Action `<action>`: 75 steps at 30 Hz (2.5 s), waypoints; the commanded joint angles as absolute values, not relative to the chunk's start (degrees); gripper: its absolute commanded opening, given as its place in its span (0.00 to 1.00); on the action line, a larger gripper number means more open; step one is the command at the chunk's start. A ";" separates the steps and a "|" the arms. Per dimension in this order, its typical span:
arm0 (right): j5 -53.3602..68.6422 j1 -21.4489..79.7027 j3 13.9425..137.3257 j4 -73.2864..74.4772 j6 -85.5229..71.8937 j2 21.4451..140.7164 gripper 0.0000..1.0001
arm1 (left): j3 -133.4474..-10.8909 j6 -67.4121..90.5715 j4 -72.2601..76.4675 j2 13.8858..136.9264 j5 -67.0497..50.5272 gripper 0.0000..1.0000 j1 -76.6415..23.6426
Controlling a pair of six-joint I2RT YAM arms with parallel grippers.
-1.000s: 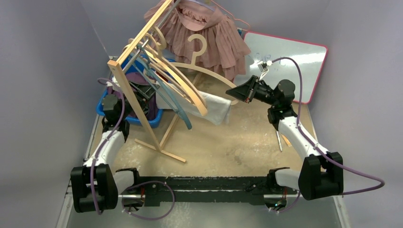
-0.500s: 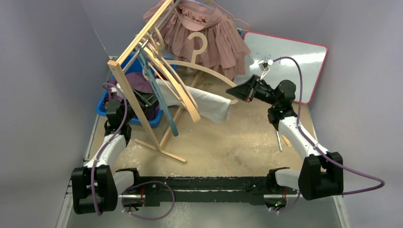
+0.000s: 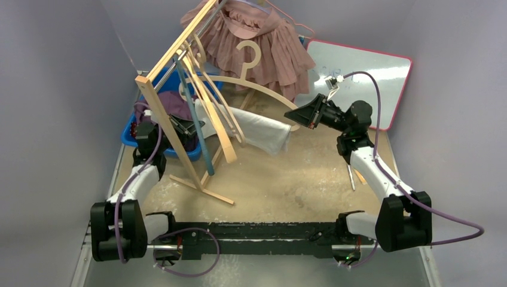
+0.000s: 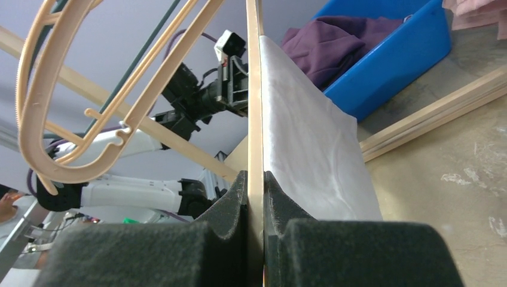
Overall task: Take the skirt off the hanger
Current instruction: Remove the skirt from the hanger, then place the skirt in the bin.
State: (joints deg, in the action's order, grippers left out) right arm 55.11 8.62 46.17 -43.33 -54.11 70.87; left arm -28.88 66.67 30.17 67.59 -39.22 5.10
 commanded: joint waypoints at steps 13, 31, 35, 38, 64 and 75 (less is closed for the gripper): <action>25.60 8.53 49.21 -21.71 -26.59 66.10 0.00 | -47.00 46.09 -17.16 49.47 -21.74 0.00 5.97; 15.86 8.53 45.99 -13.71 -16.87 60.04 0.00 | -72.57 36.00 -44.17 44.62 16.91 0.00 8.52; 17.46 8.53 46.40 -13.61 -16.80 60.18 0.00 | -75.57 34.28 -44.93 44.56 20.67 0.00 8.51; 19.01 8.53 47.15 -13.29 -16.66 60.38 0.00 | -77.04 33.45 -44.36 45.00 20.40 0.00 8.25; 21.62 8.50 48.25 -10.57 -16.01 54.80 0.00 | -82.70 54.84 -8.40 63.43 -1.43 0.00 8.41; 22.32 8.53 47.83 -10.65 -16.06 54.03 0.00 | -91.88 65.51 3.79 73.02 -7.79 0.00 8.61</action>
